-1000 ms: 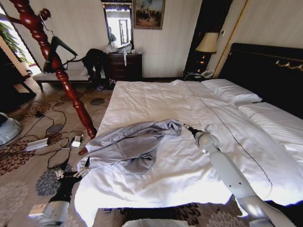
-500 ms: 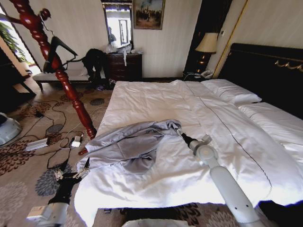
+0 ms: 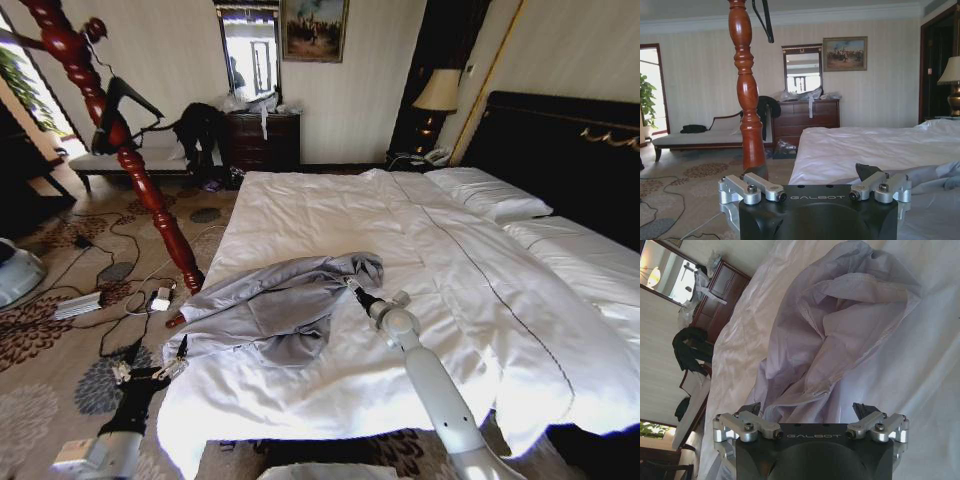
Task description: Pick up the clothes from the bed and hang them on the clothes hanger.
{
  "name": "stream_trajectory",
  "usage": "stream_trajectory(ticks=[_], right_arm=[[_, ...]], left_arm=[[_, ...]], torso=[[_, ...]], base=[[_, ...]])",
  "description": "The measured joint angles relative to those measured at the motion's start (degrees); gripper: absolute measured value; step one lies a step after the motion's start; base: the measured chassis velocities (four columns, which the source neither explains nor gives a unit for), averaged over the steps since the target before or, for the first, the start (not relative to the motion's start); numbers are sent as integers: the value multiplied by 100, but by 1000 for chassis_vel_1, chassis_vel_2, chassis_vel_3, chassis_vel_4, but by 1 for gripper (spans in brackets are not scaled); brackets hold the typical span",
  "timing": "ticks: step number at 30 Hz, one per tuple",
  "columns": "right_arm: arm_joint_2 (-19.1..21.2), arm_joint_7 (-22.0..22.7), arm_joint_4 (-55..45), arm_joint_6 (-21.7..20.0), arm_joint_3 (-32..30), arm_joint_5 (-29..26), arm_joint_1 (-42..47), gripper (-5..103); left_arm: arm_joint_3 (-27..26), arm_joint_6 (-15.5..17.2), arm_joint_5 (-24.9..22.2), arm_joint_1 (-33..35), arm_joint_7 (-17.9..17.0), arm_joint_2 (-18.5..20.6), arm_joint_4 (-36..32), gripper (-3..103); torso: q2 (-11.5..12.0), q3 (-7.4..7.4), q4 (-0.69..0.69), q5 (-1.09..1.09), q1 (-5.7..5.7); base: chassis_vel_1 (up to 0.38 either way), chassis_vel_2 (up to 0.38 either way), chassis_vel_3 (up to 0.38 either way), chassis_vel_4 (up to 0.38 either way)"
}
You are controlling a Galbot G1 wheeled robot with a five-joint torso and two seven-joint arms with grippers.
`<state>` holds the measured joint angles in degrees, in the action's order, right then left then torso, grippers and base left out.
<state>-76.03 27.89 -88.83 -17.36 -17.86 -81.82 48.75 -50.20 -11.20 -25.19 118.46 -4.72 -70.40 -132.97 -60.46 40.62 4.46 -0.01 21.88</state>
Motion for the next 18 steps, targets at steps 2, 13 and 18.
stream_trajectory(ticks=[2, 13, 18], right_arm=[[-124, -33, 261, 16, 10, 88, -156, 100], [-255, -173, 808, 137, -138, 211, -480, 102], [-232, -166, 822, 131, -130, 108, -532, 93]], left_arm=[[-61, 2, -36, 21, -3, 45, -4, 100], [-101, 18, -98, 34, -15, 98, 7, 100], [-79, 55, -96, -22, -76, 142, 2, 100]], torso=[[0, 0, 1, 0, 0], [0, 0, 1, 0, 0], [0, 0, 1, 1, 0]], base=[[0, 0, 0, 0], [0, 0, 0, 0], [0, 0, 0, 0]])
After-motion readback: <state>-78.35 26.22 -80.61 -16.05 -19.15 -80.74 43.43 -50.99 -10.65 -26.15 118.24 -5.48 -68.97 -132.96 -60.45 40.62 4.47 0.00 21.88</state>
